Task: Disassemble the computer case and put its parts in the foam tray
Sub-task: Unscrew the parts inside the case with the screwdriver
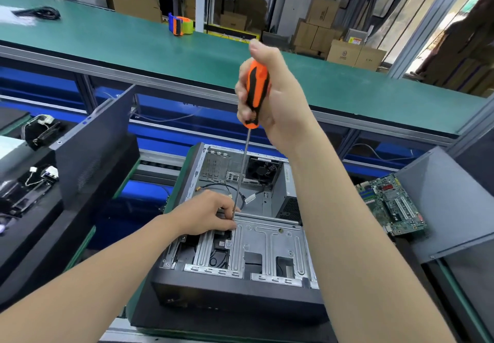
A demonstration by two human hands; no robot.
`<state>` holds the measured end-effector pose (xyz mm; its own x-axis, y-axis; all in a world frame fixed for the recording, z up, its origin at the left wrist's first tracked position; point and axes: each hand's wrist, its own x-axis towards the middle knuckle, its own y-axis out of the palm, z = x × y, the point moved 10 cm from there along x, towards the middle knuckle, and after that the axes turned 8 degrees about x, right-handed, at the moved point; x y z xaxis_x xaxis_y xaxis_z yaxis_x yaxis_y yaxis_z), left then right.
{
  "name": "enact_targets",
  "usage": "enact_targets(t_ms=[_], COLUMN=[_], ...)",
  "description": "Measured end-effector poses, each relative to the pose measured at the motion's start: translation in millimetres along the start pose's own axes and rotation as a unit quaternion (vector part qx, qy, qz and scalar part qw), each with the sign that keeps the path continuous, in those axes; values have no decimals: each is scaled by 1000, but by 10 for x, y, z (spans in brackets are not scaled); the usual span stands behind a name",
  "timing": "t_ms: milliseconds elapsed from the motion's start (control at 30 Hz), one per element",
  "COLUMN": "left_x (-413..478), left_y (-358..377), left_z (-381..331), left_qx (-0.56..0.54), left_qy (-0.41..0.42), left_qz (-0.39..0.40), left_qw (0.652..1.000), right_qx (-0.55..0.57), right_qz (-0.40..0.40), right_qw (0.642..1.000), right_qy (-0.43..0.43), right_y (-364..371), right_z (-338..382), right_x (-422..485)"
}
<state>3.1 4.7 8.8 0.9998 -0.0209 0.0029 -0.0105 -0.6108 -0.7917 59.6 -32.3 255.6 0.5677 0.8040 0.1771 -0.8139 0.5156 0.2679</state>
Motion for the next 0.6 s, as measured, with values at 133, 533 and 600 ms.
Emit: enact_targets(t_ms=[133, 533, 600], left_x=[11, 5, 7], left_y=[-16, -7, -6], left_z=[-5, 68, 73], left_qx=[4, 20, 19], left_qy=[4, -9, -16], left_qz=[9, 54, 54], left_qw=[1000, 998, 998], right_qx=[-70, 126, 185], right_qz=[-280, 177, 265], right_qw=[952, 975, 942], right_qy=[-98, 45, 88], right_y=[-233, 329, 424], right_z=[74, -163, -193], right_x=[-255, 137, 120])
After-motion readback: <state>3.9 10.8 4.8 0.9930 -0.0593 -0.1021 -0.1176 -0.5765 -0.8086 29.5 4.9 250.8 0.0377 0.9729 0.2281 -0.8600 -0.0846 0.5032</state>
